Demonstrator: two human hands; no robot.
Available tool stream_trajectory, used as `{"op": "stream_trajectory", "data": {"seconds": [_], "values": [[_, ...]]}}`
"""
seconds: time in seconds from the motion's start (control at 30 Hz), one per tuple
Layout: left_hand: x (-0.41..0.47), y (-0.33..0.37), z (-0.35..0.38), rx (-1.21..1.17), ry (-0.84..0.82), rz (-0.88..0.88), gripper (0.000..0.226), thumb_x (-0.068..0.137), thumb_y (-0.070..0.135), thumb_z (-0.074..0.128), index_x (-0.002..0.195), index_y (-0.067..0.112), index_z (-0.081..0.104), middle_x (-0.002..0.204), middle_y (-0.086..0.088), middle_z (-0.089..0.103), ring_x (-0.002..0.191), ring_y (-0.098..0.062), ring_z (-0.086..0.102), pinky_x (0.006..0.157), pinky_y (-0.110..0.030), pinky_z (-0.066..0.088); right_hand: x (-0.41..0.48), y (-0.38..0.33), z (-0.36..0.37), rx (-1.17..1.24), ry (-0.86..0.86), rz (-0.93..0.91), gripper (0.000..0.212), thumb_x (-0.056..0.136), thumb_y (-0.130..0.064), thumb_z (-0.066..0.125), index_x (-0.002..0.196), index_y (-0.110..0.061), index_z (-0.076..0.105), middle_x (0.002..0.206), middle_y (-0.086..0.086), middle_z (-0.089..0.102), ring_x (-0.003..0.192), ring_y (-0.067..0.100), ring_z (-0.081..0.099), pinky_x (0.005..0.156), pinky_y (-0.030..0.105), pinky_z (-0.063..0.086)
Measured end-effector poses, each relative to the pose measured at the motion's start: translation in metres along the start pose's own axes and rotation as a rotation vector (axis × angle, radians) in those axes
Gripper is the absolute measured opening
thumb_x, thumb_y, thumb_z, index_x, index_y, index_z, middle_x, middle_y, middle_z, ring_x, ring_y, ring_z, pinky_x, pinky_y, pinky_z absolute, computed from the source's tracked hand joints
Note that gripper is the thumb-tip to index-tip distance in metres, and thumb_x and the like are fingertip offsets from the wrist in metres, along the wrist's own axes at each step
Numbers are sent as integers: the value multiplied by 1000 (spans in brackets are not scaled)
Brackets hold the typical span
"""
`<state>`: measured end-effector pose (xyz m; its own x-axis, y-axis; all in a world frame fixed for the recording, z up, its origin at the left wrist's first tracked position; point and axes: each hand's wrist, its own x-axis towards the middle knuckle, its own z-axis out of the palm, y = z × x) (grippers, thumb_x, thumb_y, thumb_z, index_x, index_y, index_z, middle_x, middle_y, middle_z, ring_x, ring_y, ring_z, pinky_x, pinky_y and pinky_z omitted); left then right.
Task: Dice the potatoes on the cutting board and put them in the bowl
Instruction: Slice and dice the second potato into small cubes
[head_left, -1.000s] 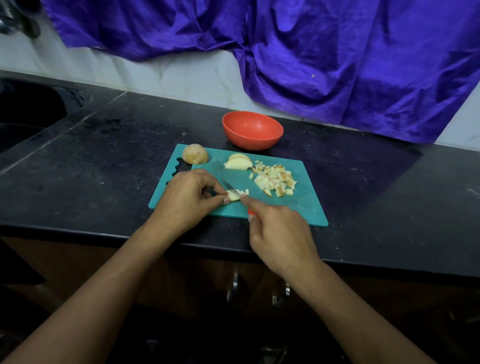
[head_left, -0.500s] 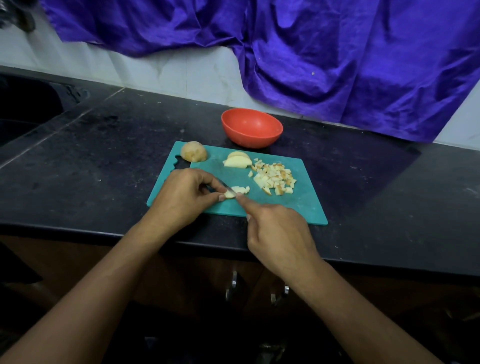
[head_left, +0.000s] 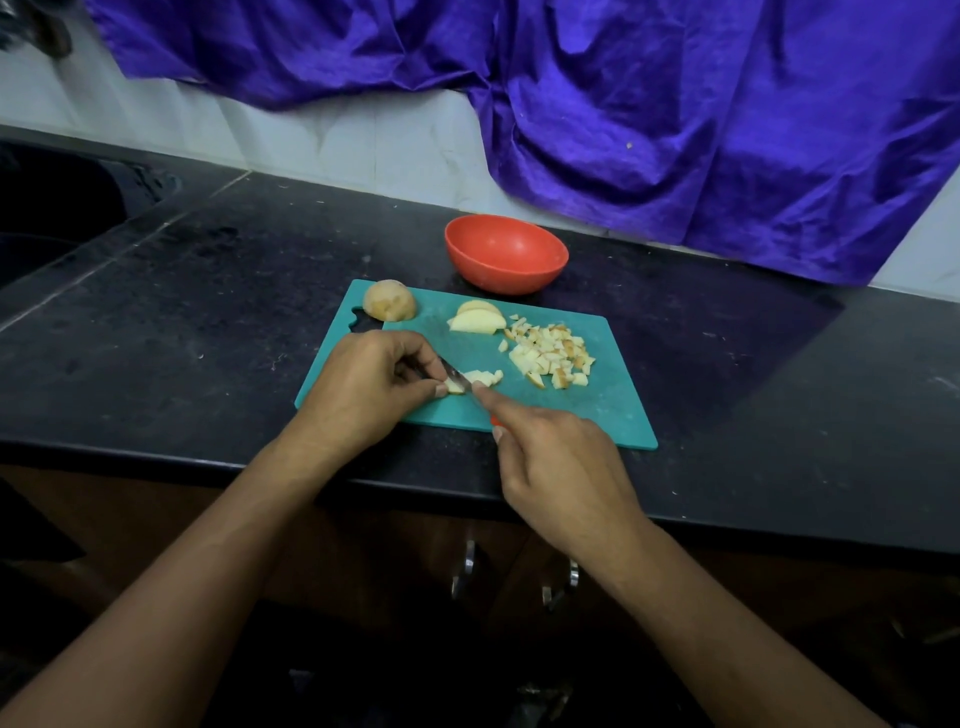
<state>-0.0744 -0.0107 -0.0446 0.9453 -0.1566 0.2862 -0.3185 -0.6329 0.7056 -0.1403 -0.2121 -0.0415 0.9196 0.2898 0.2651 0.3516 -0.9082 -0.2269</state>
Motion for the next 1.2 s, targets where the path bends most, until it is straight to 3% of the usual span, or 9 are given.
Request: {"op": "stream_trajectory", "data": {"seconds": [0.2, 0.37, 0.7, 0.9, 1.03, 1.1, 1.2], "values": [[-2, 3, -3, -41, -7, -2, 17, 81, 12, 84, 89, 22, 72, 83, 13, 71, 78, 8, 64, 69, -4, 47, 5, -2, -3, -27, -48, -17, 53, 105, -29, 45, 157, -36, 37, 91, -9, 60, 81, 9, 55, 69, 32, 47], [-4, 2, -3, -48, 3, -10, 20, 83, 11, 83, 93, 26, 72, 89, 12, 72, 84, 3, 66, 75, -8, 51, -2, 3, -1, 109, 28, 15, 48, 105, -27, 49, 152, -36, 46, 86, -12, 61, 72, 8, 55, 61, 27, 41], [-4, 1, 0, -72, 48, -23, 21, 82, 12, 84, 91, 24, 70, 84, 8, 72, 79, -3, 68, 77, -17, 57, 1, 4, 1, -11, -6, -53, 51, 105, -27, 46, 155, -36, 40, 93, -9, 65, 80, 10, 58, 69, 34, 51], [-4, 2, 0, -56, 42, -24, 21, 81, 12, 84, 91, 25, 70, 84, 9, 72, 79, -1, 67, 77, -16, 56, 4, 2, -2, -69, -22, -87, 52, 105, -29, 45, 155, -37, 38, 95, -9, 65, 82, 10, 58, 69, 32, 48], [-3, 3, 0, -40, 27, -23, 18, 83, 13, 83, 93, 25, 73, 85, 12, 72, 81, 1, 66, 77, -14, 55, 1, 14, -1, 206, 33, 23, 46, 104, -30, 53, 148, -45, 49, 99, -13, 70, 72, 7, 58, 59, 21, 40], [-2, 3, 0, -5, 13, -22, 16, 84, 15, 82, 93, 26, 74, 85, 13, 72, 80, 2, 66, 77, -16, 55, 0, 23, 1, 430, 56, 88, 46, 103, -27, 57, 144, -48, 53, 109, -16, 73, 72, 9, 63, 59, 26, 49], [0, 3, -1, 5, -14, -23, 15, 85, 17, 82, 91, 28, 74, 84, 15, 72, 80, 1, 66, 78, -19, 56, 1, 28, 1, 558, 37, 166, 43, 103, -27, 59, 139, -49, 57, 85, -10, 72, 62, 22, 59, 56, 40, 49]]}}
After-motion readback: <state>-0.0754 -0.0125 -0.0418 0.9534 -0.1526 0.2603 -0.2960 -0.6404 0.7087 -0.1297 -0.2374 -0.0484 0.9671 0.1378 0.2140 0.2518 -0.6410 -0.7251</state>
